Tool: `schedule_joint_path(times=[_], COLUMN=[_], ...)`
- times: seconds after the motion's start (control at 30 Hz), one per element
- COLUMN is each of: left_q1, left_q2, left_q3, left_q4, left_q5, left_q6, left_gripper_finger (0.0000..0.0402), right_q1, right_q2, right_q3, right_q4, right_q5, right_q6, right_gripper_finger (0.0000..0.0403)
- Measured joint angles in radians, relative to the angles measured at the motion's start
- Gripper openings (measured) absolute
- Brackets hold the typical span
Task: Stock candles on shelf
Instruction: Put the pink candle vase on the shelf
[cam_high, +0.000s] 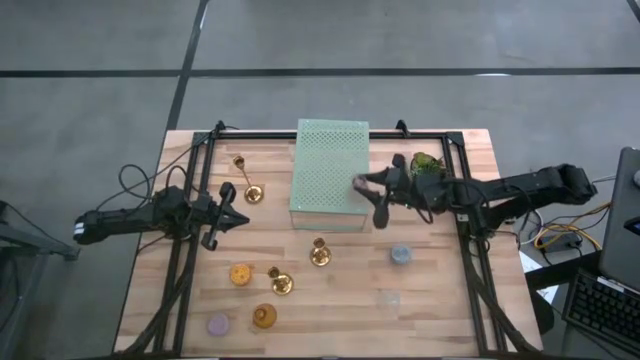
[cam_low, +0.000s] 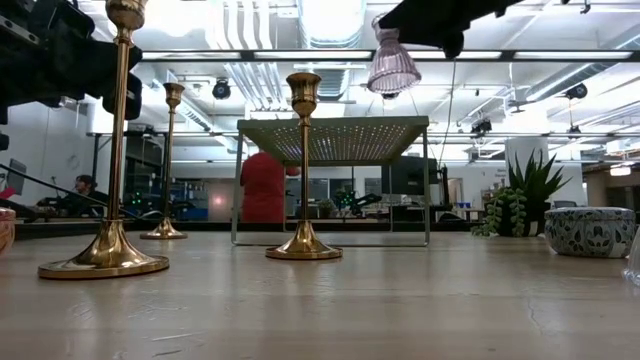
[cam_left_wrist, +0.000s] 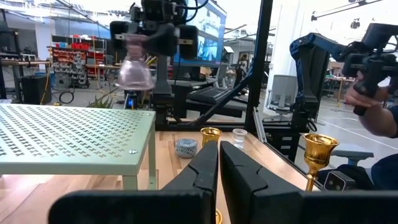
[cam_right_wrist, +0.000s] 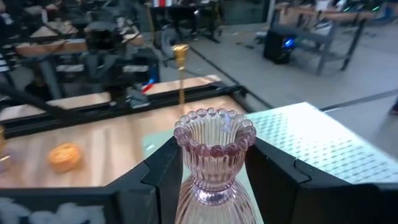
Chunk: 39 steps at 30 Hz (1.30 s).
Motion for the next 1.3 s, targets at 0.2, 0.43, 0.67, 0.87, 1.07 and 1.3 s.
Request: schedule_joint_path(times=[0.2,0.43,0.67,0.87,1.07,1.3], left_q1=[0.000,0.000,0.000,0.000,0.000,0.000], left_q2=[0.000,0.000,0.000,0.000,0.000,0.000], left_q3=[0.000,0.000,0.000,0.000,0.000,0.000], left_q4=[0.000,0.001,0.002,0.002,0.002,0.002], left_q5=[0.000,0.000,0.000,0.000,0.000,0.000], left_q6=[0.000,0.000,0.000,0.000,0.000,0.000], left_gripper_finger=[0.0021,0.0021,0.0021,0.0021,0.0021,0.0021], right_q1=[-0.089,-0.196,-0.307,-0.374,-0.416,-0.464], right_q2=[0.001,0.001,0.018,0.093,0.197,0.288], right_q3=[0.000,0.000,-0.001,-0.002,-0.002,-0.002], right_q4=[0.046,0.059,0.084,0.167,0.259,0.352], right_q5=[0.000,-0.006,-0.072,-0.116,-0.116,-0.113], right_q6=[-0.068,-0.081,-0.073,-0.073,-0.079,-0.098], right_gripper_finger=[0.0145,0.0159,0.0150,0.0150,0.0159,0.0147])
